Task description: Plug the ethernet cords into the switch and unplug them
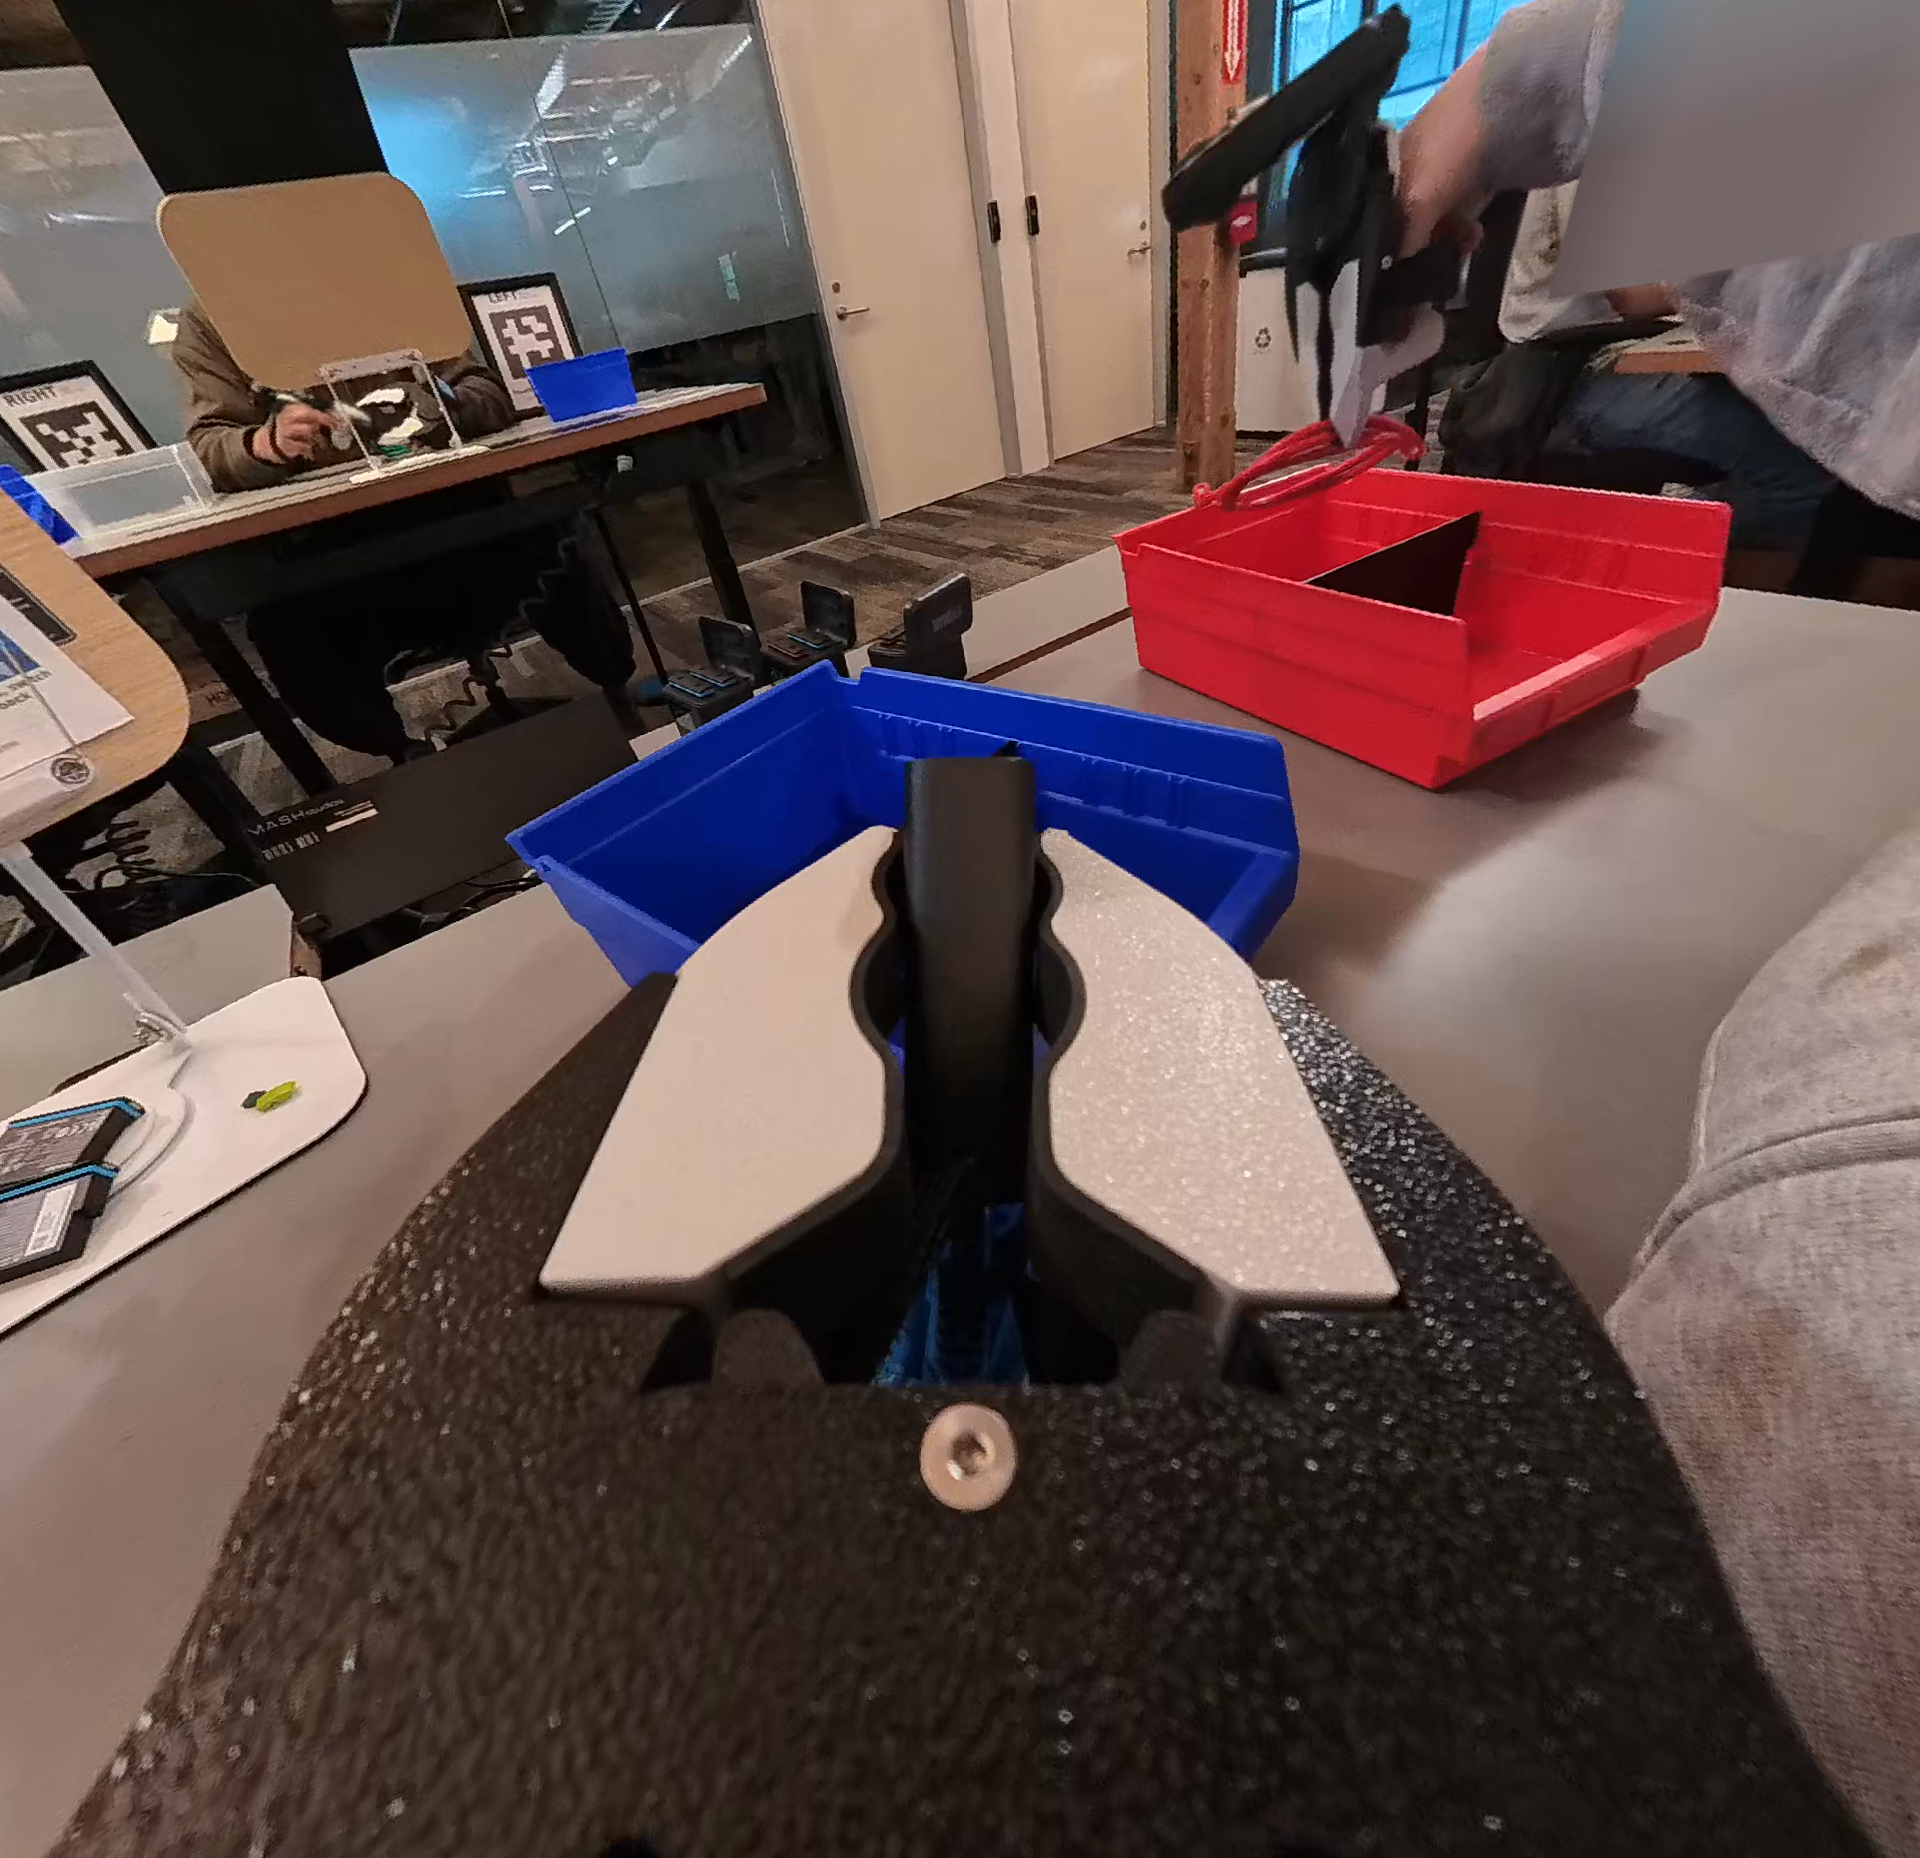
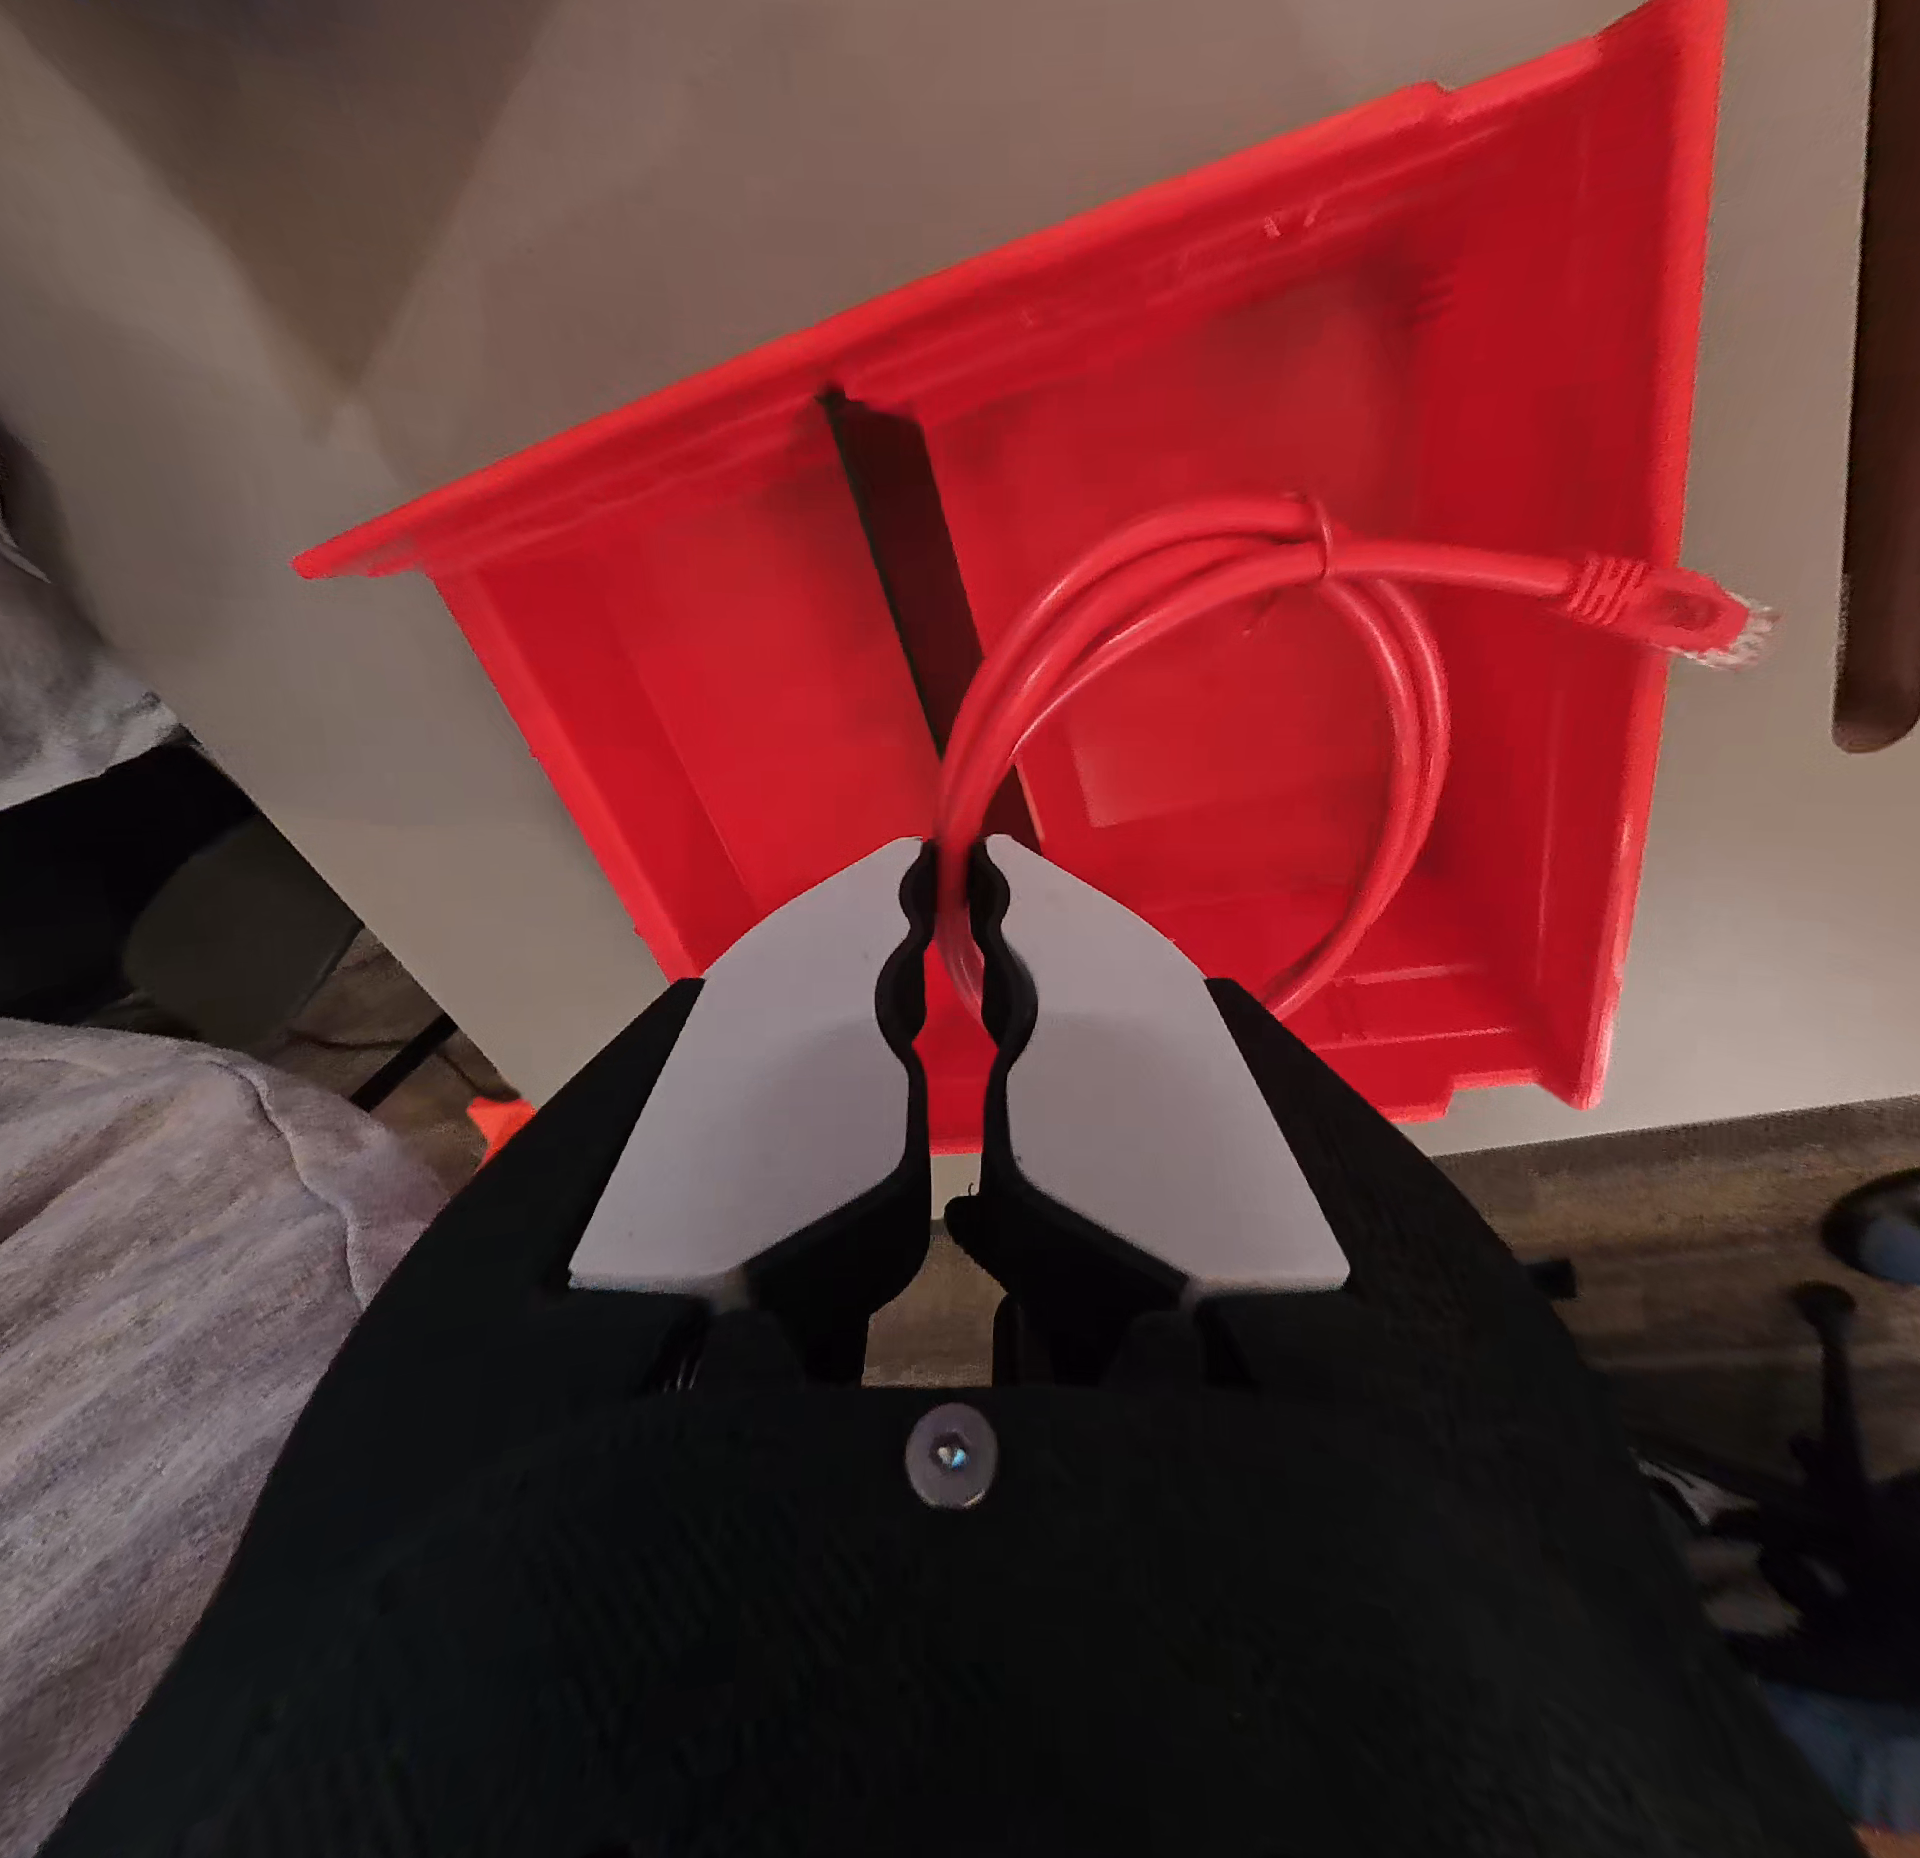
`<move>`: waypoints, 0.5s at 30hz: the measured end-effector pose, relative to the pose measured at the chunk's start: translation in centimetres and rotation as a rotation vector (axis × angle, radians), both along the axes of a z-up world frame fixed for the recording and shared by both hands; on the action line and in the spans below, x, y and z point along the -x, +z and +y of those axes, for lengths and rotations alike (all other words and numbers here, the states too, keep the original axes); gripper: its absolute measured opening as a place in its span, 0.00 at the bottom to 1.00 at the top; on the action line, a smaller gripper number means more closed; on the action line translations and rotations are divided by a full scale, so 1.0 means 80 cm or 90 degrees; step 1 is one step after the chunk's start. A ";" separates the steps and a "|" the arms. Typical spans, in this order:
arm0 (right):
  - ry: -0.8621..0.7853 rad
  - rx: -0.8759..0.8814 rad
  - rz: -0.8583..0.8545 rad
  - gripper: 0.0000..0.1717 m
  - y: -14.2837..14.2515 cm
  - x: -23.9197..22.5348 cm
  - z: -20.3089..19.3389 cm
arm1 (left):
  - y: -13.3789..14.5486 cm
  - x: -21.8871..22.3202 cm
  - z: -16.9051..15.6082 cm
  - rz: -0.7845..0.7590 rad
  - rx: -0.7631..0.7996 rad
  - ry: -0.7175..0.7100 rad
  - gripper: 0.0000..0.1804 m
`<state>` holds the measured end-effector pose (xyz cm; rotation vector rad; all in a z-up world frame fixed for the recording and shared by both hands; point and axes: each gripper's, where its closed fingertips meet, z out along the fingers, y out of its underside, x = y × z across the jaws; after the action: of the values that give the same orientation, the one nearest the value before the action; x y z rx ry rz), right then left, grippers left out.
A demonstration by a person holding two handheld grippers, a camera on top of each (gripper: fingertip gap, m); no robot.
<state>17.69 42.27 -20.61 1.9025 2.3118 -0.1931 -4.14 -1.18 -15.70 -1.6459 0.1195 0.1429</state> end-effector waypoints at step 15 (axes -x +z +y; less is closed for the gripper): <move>-0.008 0.153 -0.071 0.03 0.023 0.012 -0.036 | -0.003 0.008 0.002 -0.012 0.001 0.009 0.11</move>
<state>16.75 39.38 -18.73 1.7638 2.0990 -0.3404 -4.80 -1.01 -15.93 -1.6494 0.0933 0.1381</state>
